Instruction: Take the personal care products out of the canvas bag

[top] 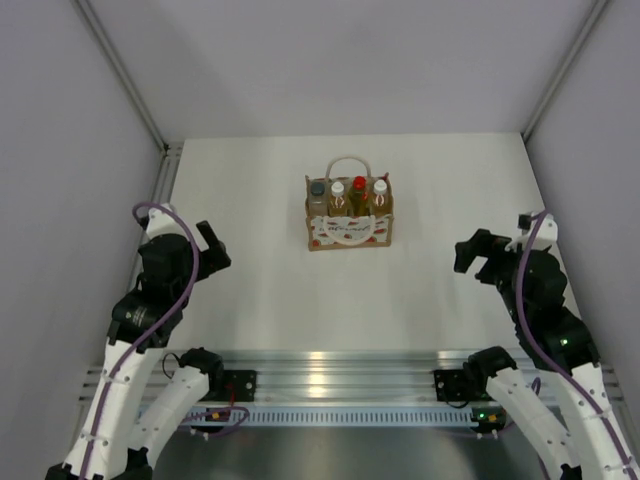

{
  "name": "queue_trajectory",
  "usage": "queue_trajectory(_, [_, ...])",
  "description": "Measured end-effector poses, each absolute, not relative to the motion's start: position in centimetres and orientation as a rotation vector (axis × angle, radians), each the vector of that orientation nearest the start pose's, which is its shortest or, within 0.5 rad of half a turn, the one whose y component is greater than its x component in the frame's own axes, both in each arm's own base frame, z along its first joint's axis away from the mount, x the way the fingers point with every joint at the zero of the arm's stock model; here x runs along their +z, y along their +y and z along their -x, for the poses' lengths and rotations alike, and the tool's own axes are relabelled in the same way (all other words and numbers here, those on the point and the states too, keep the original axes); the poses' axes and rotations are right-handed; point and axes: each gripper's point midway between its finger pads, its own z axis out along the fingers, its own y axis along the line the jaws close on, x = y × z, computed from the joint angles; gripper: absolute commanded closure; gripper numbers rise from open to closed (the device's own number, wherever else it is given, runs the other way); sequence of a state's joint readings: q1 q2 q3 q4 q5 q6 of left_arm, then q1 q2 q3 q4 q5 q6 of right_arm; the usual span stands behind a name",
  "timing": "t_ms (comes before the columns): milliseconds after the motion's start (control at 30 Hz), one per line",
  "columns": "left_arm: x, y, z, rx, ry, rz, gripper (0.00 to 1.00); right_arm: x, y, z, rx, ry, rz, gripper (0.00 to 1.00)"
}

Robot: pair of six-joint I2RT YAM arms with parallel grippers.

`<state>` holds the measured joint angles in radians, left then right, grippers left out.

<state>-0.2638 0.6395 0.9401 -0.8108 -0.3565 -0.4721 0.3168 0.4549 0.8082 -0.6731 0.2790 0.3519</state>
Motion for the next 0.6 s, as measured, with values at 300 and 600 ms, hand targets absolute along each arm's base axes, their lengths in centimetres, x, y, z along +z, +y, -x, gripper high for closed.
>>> queue_trajectory(300, [24.5, -2.0, -22.6, -0.101, 2.025, 0.415, 0.02, 25.1, 3.5, -22.2, 0.174, 1.909, -0.225, 0.01])
queue_trajectory(600, [23.5, -9.1, -26.3, -0.472, 2.154, 0.452, 0.02, 25.4, 4.1, -22.5, 0.206, 1.917, -0.226, 0.01])
